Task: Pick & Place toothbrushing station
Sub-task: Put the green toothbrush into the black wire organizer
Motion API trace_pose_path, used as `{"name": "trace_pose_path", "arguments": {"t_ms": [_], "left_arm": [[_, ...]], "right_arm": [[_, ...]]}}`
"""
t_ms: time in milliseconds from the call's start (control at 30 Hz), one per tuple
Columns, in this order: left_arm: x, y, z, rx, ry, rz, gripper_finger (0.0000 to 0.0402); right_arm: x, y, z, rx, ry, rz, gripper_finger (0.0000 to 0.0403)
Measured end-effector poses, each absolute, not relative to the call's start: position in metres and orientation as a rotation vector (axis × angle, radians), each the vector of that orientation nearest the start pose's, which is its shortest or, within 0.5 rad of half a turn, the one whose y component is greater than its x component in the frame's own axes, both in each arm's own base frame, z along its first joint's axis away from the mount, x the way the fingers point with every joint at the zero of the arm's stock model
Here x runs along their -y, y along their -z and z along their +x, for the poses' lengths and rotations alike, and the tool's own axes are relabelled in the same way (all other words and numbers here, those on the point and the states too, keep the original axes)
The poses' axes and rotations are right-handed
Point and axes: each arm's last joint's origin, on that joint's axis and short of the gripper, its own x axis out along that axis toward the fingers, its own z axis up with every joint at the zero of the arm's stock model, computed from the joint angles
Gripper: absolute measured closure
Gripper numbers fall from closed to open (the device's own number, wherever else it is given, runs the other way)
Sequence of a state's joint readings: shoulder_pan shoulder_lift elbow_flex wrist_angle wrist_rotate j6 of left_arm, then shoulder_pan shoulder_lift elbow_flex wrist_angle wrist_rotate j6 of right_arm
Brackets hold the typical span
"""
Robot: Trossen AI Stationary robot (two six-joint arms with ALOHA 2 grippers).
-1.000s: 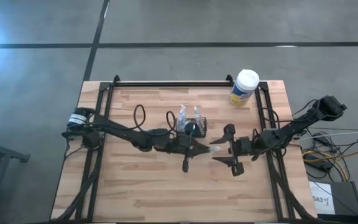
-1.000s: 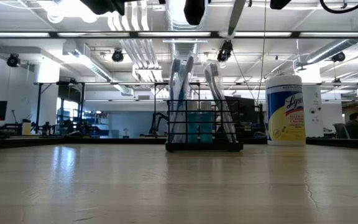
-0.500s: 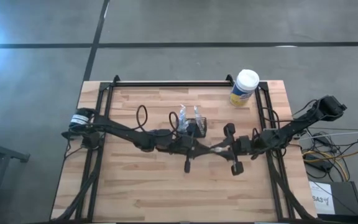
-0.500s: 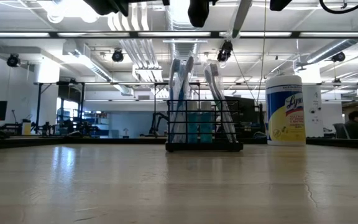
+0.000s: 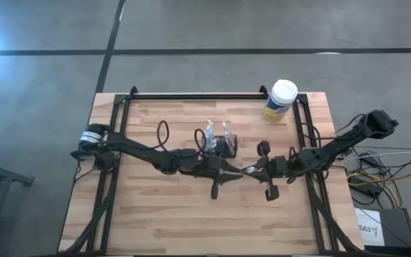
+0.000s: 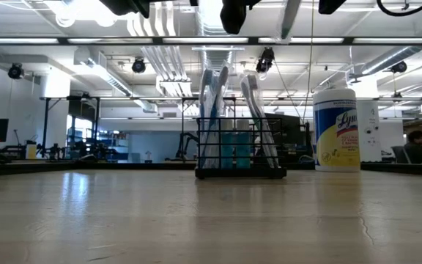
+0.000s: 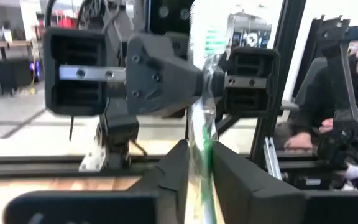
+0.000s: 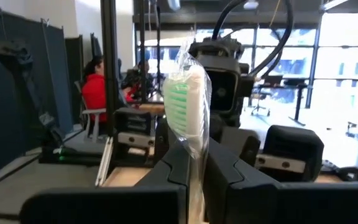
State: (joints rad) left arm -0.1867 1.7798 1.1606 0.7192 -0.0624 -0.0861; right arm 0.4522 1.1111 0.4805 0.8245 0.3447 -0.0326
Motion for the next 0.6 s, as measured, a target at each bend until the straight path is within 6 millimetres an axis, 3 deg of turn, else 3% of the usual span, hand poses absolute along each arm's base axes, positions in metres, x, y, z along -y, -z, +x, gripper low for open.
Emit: {"name": "trace_pose_path", "arguments": {"t_ms": [333, 467, 600], "left_arm": [[0.07, -0.294, 0.377, -0.087, 0.146, -0.116, 0.0229], [0.071, -0.305, 0.355, -0.225, 0.223, -0.084, 0.0203], [0.076, -0.319, 0.327, -0.262, 0.247, -0.048, 0.0206]], "right_arm": [[-0.091, -0.267, 0.198, 0.13, -0.139, 0.057, 0.0392], [-0.091, -0.269, 0.187, 0.085, -0.118, 0.056, 0.0392], [-0.089, -0.272, 0.173, 0.042, -0.092, 0.055, 0.0391]]}}
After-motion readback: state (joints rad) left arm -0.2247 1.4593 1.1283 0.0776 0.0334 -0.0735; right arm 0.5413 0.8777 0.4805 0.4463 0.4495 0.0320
